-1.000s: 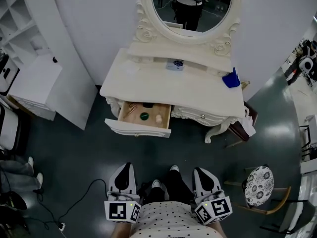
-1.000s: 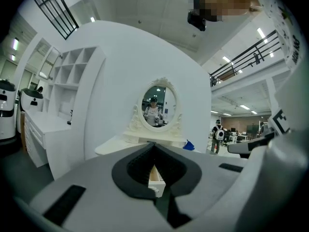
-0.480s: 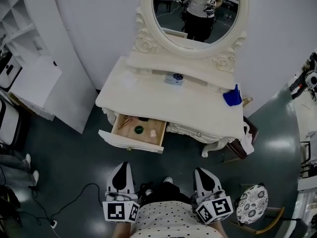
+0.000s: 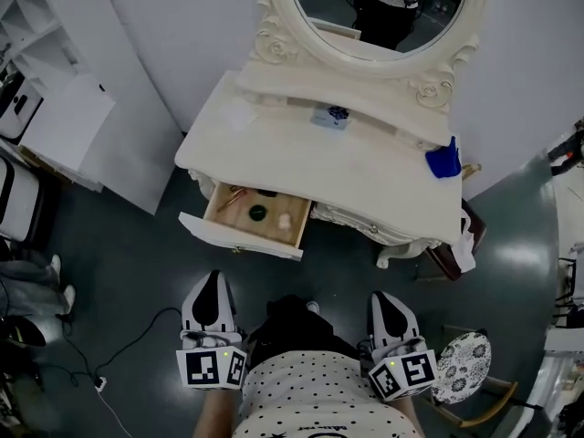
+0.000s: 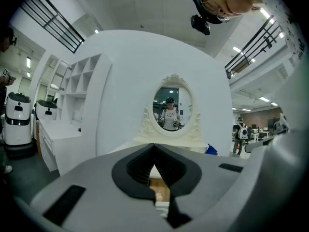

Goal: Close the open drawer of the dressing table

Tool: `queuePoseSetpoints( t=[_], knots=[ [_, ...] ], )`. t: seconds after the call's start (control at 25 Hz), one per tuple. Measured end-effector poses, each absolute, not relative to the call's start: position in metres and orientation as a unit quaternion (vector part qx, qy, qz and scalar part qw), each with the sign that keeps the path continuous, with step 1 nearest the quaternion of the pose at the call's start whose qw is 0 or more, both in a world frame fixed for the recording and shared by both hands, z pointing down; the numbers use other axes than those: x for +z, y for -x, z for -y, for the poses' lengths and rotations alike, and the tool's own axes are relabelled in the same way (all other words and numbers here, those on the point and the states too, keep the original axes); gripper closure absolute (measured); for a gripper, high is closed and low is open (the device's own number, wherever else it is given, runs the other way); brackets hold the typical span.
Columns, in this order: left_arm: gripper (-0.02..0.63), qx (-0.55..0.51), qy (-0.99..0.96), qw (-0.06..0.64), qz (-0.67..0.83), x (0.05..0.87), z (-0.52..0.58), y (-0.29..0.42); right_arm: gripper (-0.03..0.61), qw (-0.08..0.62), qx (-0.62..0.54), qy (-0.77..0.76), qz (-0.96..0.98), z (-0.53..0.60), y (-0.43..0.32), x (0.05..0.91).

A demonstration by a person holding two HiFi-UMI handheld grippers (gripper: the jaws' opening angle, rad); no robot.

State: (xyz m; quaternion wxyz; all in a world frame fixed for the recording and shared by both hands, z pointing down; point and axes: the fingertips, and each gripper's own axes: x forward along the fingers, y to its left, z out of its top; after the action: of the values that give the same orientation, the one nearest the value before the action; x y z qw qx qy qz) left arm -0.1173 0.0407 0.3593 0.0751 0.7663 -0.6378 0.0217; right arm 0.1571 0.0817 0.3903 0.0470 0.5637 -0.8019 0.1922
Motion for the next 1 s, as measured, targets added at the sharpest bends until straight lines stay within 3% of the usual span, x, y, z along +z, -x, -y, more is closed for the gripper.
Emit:
queuePoseSetpoints(
  t=[1.0],
  knots=[
    [0.603,0.046,-0.777,0.093,0.621,0.379,0.096,0.173,0.571,0.070,0.194,-0.605,0.769,0.023,-0.124,0.387]
  ],
)
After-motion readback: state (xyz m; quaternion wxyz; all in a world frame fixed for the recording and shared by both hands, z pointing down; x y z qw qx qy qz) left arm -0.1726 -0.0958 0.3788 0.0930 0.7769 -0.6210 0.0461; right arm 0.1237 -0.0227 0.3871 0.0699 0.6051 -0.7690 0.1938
